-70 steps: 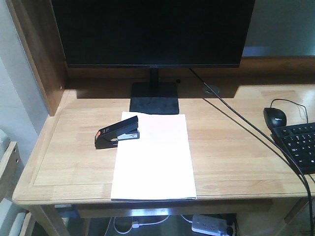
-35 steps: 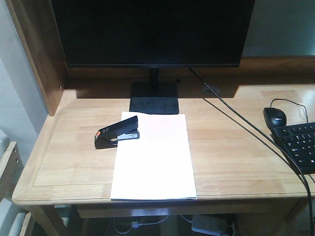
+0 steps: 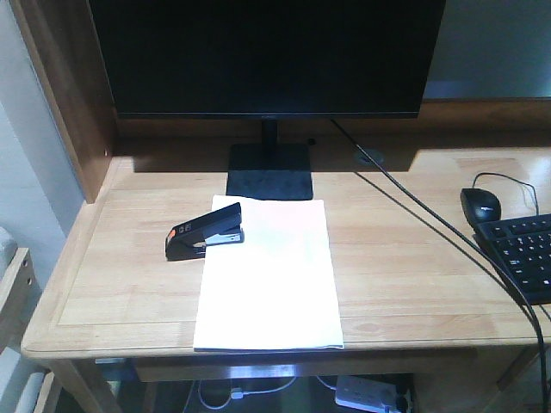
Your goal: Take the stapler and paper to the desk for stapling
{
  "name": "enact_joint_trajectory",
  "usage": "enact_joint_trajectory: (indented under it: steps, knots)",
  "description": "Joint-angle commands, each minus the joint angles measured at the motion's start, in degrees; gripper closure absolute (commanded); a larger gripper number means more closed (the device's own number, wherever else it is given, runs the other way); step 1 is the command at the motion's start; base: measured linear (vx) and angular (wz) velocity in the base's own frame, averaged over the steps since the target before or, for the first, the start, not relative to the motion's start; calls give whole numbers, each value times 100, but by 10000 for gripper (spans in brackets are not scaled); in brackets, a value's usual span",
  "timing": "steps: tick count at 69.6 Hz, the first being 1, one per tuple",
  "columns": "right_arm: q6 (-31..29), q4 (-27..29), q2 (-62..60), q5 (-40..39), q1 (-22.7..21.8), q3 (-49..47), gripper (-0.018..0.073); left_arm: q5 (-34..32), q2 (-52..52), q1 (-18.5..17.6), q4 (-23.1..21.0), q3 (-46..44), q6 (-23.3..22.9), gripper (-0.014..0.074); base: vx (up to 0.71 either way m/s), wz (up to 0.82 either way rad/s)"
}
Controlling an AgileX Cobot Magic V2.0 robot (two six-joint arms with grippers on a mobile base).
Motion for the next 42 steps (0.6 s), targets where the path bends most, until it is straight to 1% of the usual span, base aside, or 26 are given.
enact_joint_trajectory:
  steps: [1, 11, 42]
  knots:
    - [-64, -372, 68, 120, -5, -162, 569, -455, -99, -41, -48, 68, -165, 603, 0, 0]
    - [-64, -372, 68, 120, -5, -162, 569, -455, -99, -41, 153, 68, -164, 603, 0, 0]
    - [-64, -372, 68, 120, -5, -162, 569, -455, -93, -41, 143, 68, -164, 603, 0, 0]
